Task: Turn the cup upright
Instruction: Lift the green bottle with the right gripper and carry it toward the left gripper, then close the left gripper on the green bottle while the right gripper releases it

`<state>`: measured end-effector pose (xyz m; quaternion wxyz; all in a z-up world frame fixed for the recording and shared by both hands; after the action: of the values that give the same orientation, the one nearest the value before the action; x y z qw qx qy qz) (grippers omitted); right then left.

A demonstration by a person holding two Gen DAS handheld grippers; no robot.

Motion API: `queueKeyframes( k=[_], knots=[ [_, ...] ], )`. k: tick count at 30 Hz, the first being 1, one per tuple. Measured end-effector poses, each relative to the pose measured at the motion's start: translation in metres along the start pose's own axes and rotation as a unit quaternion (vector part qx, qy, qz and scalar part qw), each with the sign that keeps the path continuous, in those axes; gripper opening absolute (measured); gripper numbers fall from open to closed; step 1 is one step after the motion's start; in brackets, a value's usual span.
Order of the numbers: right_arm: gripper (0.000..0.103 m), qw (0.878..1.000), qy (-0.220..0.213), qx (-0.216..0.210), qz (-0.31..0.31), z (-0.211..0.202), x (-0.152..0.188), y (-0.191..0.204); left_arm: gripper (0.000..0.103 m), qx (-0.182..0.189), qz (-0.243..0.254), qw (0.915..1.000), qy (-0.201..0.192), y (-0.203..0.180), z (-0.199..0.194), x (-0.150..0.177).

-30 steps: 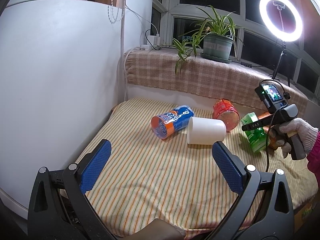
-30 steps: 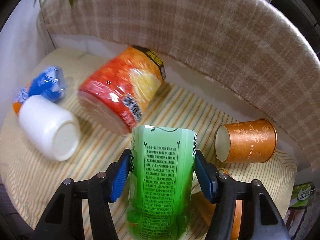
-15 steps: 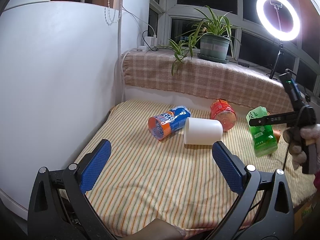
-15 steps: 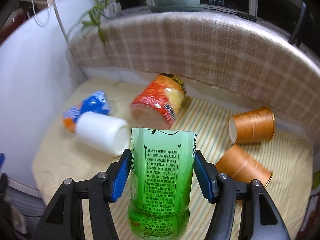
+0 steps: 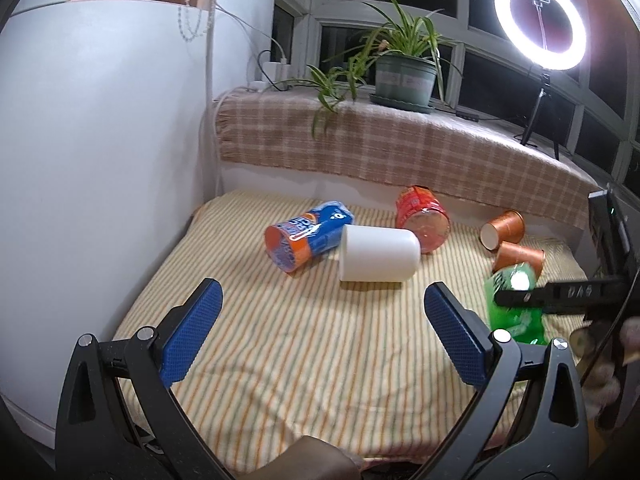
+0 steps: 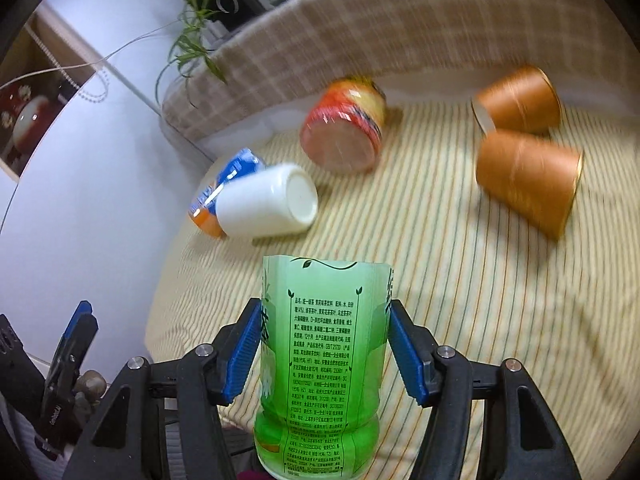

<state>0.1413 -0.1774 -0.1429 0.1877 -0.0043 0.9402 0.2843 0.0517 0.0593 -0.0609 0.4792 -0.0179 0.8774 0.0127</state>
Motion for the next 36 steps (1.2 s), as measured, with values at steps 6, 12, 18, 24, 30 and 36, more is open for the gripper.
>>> queueKeyframes(
  k=[6,12,18,24,30,36],
  knots=[
    [0.064,0.999,0.003,0.001,0.032,0.014,0.012,-0.012,0.102,0.015,0.012,0.9998,0.003,-0.015,0.002,-0.002],
    [0.065,1.0,-0.006,0.026,0.017,0.017,0.01,-0.017,0.102,0.033,0.016,0.9993,0.01,-0.026,0.007,-0.003],
    [0.067,0.999,-0.018,0.044,0.006,0.017,0.007,-0.02,0.102,0.044,0.028,0.9985,0.013,-0.04,0.009,-0.004],
    [0.083,0.998,-0.039,0.051,-0.002,0.008,0.004,-0.022,0.102,0.06,0.039,0.9973,0.018,-0.055,0.012,-0.007],
    [0.083,0.996,-0.07,0.06,-0.01,-0.016,0.006,-0.024,0.102,0.079,0.047,0.9955,0.025,-0.07,0.017,-0.01],
    [0.084,0.989,-0.112,0.092,-0.019,-0.049,0.02,-0.033,0.102,0.107,0.056,0.9919,0.039,-0.087,0.024,-0.011]
  ],
)
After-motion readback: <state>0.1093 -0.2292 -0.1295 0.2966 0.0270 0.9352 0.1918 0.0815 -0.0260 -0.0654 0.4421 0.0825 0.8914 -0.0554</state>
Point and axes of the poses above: each gripper's, at about its wrist camera, not at the fingertips, and z roughly the way its jaws point, y to its left, x to its underside, the point moved 6 cm from there along z, roughly the way its jaws point, and after that the axes turned 6 degrees about z, right-handed, at the moved point
